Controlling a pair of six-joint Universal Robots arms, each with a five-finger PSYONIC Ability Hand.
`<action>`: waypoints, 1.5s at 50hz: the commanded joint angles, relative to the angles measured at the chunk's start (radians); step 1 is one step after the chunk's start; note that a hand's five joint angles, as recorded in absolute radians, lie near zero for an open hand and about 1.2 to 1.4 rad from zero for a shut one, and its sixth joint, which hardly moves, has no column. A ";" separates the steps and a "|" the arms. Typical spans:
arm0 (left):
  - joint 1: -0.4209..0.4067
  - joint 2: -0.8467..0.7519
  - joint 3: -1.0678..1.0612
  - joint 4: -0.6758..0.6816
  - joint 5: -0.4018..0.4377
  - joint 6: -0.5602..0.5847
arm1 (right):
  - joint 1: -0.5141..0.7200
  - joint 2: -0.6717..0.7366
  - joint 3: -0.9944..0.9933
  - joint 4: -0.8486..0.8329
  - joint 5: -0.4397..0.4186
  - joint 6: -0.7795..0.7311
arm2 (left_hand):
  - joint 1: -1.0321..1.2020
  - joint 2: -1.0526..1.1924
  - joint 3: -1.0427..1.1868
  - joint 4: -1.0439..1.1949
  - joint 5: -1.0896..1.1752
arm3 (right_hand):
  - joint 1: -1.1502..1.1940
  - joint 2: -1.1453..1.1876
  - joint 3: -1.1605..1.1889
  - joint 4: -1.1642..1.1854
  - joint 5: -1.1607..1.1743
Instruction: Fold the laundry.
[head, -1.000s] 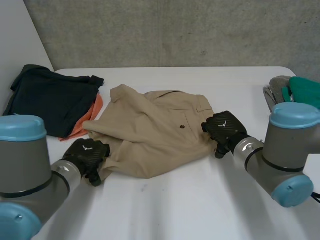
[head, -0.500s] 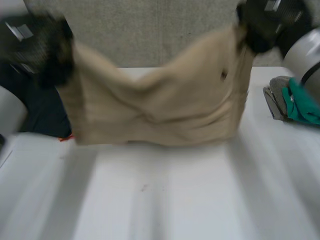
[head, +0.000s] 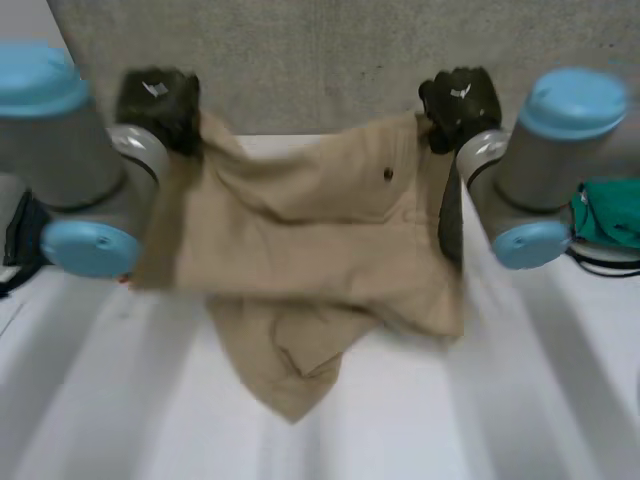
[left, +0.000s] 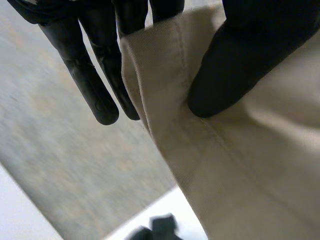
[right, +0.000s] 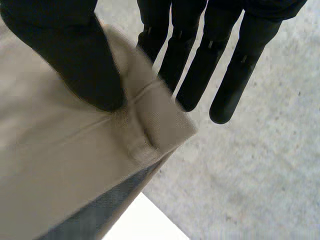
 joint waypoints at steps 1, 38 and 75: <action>-0.018 -0.189 0.083 0.079 0.041 0.003 | 0.010 0.192 -0.098 -0.182 0.085 -0.085 | -0.945 -0.987 -0.985 -0.988 -0.982 | -0.842 -0.868 -0.874 -0.891 -0.885; 0.005 0.216 -0.684 -0.028 0.105 0.139 | -0.033 -0.342 0.644 0.362 -0.223 -0.107 | -0.750 -0.793 -0.791 -0.793 -0.787 | -0.502 -0.528 -0.534 -0.550 -0.545; 0.068 -0.238 -0.035 -0.224 0.232 0.085 | -0.047 0.117 -0.066 0.555 -0.266 -0.004 | -0.568 -0.611 -0.609 -0.611 -0.605 | -0.387 -0.413 -0.419 -0.436 -0.430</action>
